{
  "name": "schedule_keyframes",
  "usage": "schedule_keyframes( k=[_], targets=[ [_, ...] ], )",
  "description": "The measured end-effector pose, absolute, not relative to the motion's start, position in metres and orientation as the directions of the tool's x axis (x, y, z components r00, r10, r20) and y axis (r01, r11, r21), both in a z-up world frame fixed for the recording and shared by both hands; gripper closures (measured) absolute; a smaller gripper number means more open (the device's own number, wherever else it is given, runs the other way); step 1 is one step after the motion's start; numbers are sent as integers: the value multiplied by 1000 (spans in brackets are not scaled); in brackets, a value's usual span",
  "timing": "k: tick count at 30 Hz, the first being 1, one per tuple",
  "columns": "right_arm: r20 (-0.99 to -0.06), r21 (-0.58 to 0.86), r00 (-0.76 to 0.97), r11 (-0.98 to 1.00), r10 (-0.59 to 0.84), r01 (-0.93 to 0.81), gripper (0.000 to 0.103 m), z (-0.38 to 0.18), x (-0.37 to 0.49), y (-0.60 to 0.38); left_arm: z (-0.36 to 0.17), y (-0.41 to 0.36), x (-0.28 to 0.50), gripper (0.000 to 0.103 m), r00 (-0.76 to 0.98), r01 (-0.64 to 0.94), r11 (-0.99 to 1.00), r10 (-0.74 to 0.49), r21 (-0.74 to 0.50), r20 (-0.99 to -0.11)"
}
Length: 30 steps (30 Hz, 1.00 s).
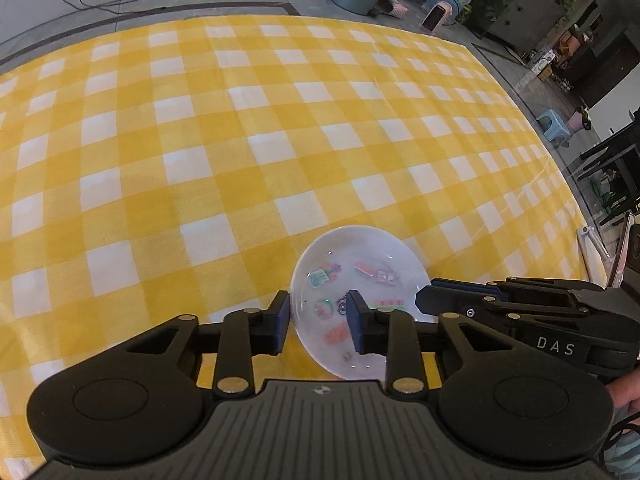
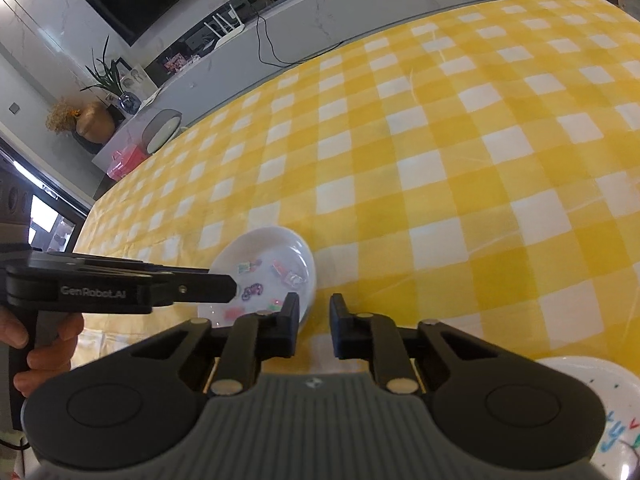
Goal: Organize plates and bowls
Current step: 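Move both grippers to the rim of the small white sticker plate, then close both grippers on the sticker plate rim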
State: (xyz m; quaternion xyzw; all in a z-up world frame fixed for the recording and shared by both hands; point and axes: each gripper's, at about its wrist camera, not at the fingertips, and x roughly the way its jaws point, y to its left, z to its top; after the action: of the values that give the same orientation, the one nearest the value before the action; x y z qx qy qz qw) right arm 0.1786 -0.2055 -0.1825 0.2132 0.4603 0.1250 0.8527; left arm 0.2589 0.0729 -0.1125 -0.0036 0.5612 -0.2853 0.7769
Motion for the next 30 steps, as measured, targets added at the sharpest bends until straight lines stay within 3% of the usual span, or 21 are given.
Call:
schedule_keyframes(
  k=[3, 9, 30],
  targets=[
    [-726, 489, 547, 872, 417, -15, 97, -184, 178, -204, -112, 74, 259, 81, 213, 436, 842, -440, -318, -872],
    [-724, 483, 562, 876, 400, -1, 98, -184, 177, -202, -112, 81, 260, 97, 233, 411, 861, -417, -299, -879],
    [-683, 495, 614, 869, 395, -9, 101, -136, 139, -233, -40, 46, 213, 101, 348, 410, 866, -439, -287, -828]
  ],
)
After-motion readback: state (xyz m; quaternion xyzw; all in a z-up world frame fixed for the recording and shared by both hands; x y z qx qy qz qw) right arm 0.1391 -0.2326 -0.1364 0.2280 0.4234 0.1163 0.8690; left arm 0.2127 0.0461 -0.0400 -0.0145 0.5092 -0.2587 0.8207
